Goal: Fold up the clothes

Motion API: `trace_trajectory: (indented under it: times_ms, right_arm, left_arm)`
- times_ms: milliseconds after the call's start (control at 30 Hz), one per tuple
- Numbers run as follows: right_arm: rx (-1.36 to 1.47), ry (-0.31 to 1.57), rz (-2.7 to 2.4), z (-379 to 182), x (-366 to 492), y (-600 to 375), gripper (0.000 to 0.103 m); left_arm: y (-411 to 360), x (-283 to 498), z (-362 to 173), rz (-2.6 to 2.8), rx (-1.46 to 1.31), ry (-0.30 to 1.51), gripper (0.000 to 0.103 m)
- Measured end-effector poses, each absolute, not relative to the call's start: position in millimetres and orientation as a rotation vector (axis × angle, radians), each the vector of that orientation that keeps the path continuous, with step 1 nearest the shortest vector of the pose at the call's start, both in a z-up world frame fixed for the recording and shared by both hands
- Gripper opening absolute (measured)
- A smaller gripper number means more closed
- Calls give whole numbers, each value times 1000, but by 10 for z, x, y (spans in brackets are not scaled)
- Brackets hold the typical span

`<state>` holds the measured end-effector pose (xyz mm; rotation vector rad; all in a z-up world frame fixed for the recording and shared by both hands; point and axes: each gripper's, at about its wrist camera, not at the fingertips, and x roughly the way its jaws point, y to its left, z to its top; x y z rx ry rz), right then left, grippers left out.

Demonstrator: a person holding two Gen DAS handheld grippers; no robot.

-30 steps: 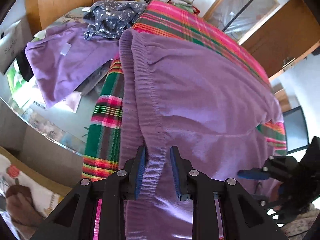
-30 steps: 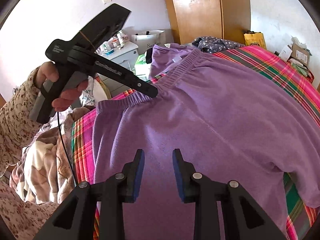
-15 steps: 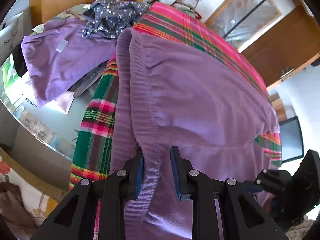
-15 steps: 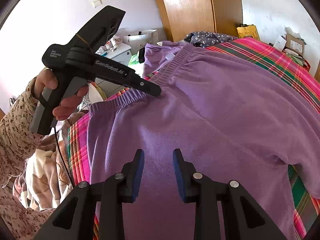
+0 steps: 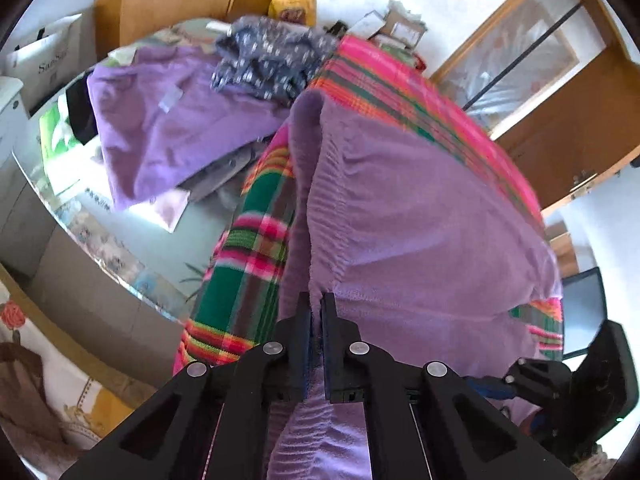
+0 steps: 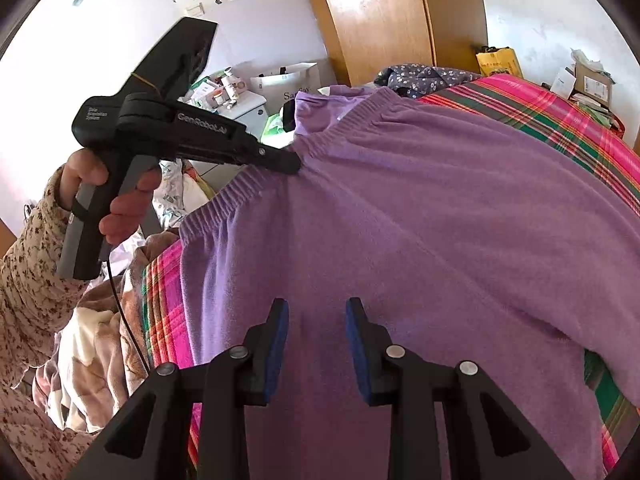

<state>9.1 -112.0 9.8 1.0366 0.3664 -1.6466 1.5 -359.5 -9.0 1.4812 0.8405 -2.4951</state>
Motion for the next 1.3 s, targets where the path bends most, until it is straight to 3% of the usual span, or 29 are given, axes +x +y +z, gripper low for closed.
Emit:
trace_trajectory:
  times_ms: [433,533,867,1067,1133,1300]
  right_arm:
    - [993,357,-1771,304,-116,-834,30]
    - [991,348,-1821,369,-209,-660,30]
    - [1040,372,-1874,249,-336,-463,30]
    - [1103,377,-1853,36,-341,-511,31]
    - [1097,375,-1847,-3,-312,-497,37]
    - [1104,420,-1808,20,-308,-535,39]
  left_arm:
    - [-3479,4,-100,-2492,1481,692,11]
    - [-3469,27,-36,-2467,1461,613,21]
    - [-3149,61,278,-2584,1391,479,21]
    - [-2941,-94,40,-2595,1587,452,21]
    - [-2965,-98,-29,-2561,1607,416,21]
    - [-3159,-122,-69,-2527,1606,500,21]
